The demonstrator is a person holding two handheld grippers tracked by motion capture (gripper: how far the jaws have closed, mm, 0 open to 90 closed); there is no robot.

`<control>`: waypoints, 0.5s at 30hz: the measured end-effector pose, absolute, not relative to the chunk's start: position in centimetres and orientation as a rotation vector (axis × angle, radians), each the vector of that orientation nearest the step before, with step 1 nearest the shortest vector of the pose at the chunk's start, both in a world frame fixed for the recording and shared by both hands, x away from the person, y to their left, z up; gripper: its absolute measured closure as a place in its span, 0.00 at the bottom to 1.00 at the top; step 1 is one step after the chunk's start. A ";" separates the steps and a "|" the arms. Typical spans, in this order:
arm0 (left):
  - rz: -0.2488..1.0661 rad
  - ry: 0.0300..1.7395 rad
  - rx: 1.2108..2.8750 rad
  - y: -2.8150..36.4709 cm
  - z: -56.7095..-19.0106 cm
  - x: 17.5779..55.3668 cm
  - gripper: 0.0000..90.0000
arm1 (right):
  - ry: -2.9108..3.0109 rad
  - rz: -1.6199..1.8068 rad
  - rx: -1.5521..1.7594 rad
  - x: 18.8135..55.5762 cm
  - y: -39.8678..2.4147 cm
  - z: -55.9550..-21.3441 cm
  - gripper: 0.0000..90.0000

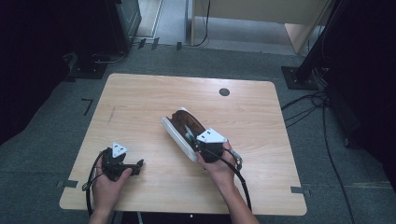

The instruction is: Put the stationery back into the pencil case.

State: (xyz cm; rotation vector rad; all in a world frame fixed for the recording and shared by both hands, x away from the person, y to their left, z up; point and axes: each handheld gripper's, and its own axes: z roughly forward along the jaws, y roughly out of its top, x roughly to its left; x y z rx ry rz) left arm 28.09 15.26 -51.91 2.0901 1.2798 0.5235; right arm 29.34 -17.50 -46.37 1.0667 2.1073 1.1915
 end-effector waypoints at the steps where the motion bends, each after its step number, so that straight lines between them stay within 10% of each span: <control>1: 0.523 1.280 2.090 15.3 -51.9 28.1 0.03 | 2.108 1.191 1.067 29.3 -17.5 -46.4 0.87; 15: 0.524 1.281 2.088 15.2 -51.9 28.1 0.02 | 2.058 1.241 1.065 28.8 -18.2 -45.4 0.90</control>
